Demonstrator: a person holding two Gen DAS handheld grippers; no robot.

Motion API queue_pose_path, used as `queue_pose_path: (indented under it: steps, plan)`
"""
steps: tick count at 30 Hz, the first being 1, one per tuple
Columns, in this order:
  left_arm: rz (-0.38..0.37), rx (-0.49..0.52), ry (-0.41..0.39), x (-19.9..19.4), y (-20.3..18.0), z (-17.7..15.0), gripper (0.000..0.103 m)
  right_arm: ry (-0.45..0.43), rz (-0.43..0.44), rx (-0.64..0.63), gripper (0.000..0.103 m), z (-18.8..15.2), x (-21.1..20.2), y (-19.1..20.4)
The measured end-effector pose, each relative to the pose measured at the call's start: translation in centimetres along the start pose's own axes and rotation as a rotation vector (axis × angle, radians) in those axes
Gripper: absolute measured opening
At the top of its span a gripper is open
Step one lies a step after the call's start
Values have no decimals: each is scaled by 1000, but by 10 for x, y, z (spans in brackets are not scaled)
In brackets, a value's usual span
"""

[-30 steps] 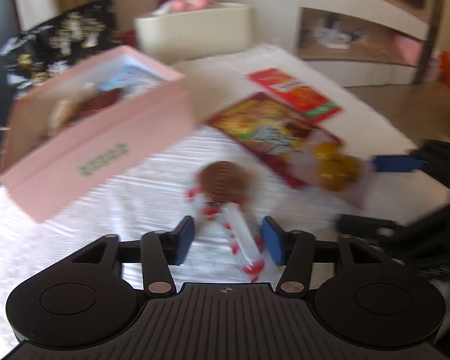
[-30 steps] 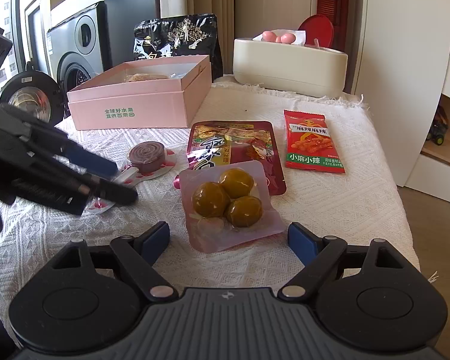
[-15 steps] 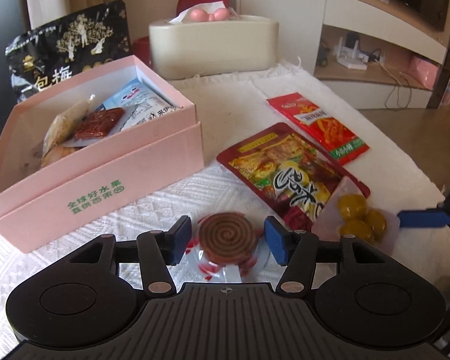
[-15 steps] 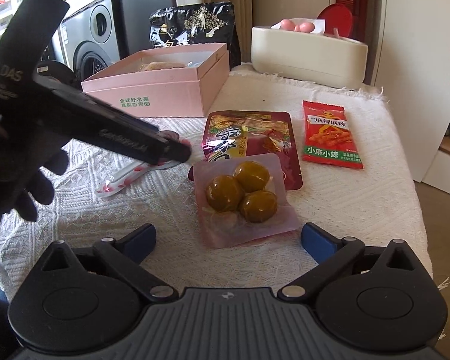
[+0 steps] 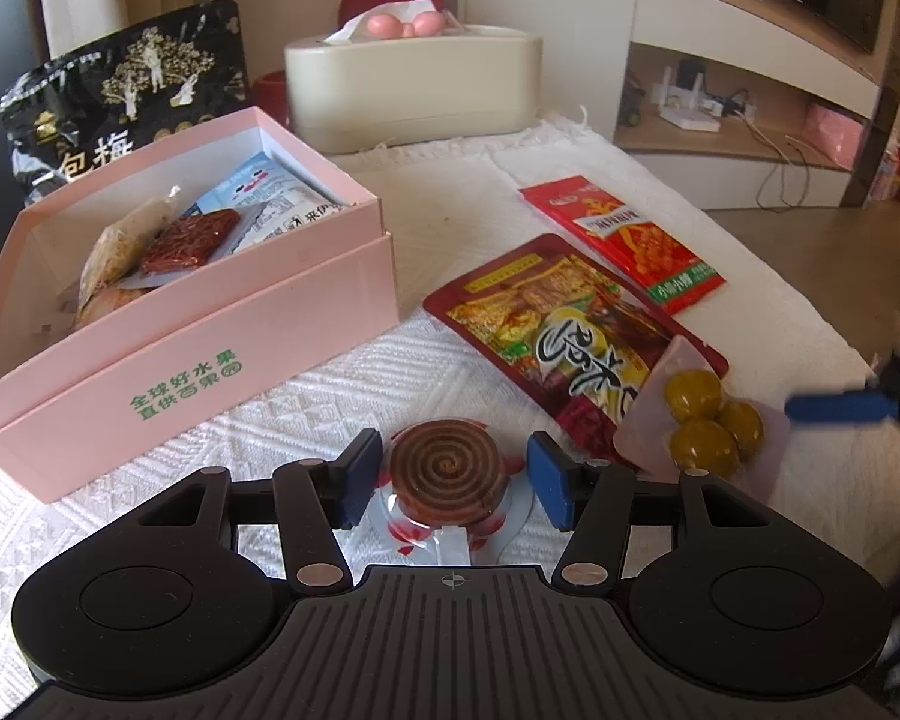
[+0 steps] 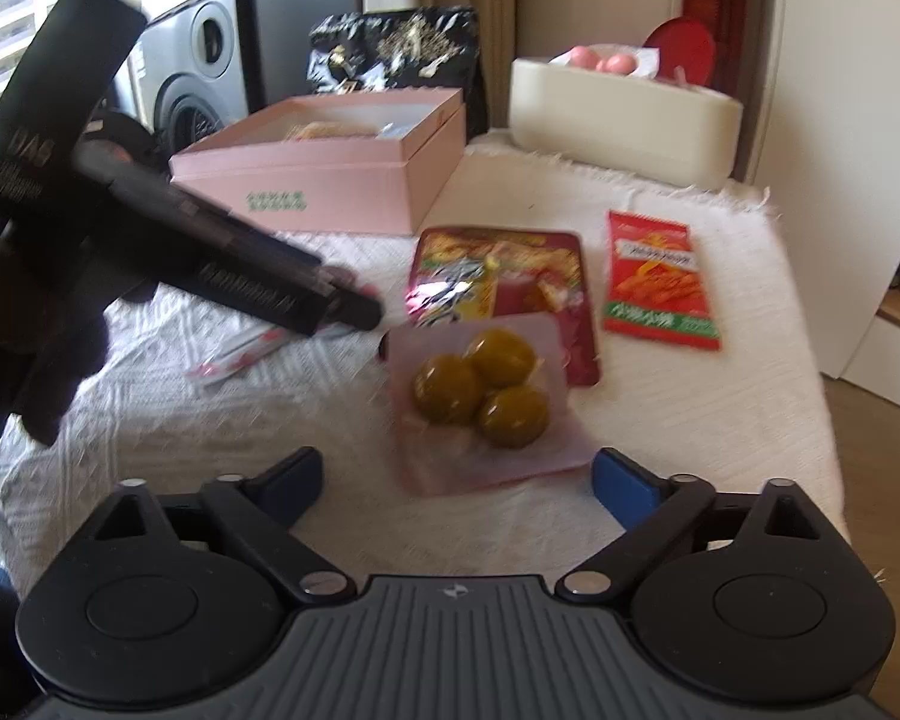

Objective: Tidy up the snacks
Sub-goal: 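Grasp the brown swirl lollipop with the left gripper while the right holds the candy pack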

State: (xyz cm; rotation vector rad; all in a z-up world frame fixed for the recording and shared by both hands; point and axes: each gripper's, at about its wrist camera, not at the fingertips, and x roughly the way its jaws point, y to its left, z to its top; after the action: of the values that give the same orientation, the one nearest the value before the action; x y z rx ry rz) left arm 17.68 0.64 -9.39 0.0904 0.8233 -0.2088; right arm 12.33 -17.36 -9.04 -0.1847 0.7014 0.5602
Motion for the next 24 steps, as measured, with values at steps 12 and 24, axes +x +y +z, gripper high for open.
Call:
queue_pose_path:
  steps: [12,24]
  plan:
    - [-54,-61,-43,-29,12,-28,50,9,-24,3,71,20,17,-4]
    - [-44,-101,-145,-106,14,-63,50,-68,15,-125,24,33,-35,26]
